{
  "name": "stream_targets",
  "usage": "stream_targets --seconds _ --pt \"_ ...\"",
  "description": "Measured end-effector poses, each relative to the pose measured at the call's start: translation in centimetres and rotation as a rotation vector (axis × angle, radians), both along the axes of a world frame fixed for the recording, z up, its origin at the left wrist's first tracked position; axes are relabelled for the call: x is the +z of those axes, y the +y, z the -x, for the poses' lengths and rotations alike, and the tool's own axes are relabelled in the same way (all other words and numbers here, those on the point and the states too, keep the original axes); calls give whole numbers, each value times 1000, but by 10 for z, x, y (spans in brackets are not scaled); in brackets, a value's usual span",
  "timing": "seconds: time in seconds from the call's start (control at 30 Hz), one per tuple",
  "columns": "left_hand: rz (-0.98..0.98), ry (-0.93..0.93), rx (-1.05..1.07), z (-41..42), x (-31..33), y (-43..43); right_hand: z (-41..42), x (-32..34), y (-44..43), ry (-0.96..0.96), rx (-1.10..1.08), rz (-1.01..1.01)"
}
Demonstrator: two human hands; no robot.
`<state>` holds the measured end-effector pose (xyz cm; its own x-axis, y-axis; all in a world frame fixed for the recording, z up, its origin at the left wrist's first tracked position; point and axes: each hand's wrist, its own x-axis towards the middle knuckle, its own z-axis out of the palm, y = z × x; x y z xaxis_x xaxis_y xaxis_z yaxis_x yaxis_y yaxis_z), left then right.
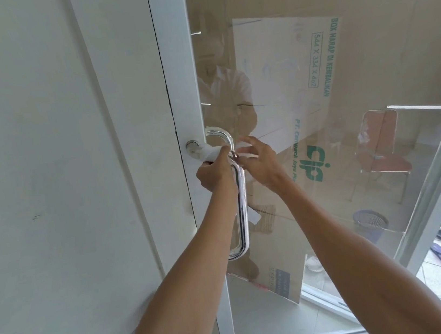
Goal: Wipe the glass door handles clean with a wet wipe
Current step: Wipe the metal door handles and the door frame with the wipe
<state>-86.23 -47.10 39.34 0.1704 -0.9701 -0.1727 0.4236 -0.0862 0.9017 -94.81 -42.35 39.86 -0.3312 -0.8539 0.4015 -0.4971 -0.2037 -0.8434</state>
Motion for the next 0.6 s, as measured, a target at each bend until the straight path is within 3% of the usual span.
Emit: stream_targets --seconds 0.13,0.33,0.43,0.5,0.6 --pt "117 -262 45 18 -15 15 -9 7 -2 1 -111 265" --pt "239 -613 23 11 -31 15 -16 9 -14 274 -79 189" --pt "370 -582 -157 -6 -38 11 -19 -1 -14 472 -151 248" --pt "457 -445 -256 -17 -42 13 -22 -11 -11 461 -205 262" --pt "601 -356 -240 -29 -45 19 -28 -21 -11 410 -249 297"
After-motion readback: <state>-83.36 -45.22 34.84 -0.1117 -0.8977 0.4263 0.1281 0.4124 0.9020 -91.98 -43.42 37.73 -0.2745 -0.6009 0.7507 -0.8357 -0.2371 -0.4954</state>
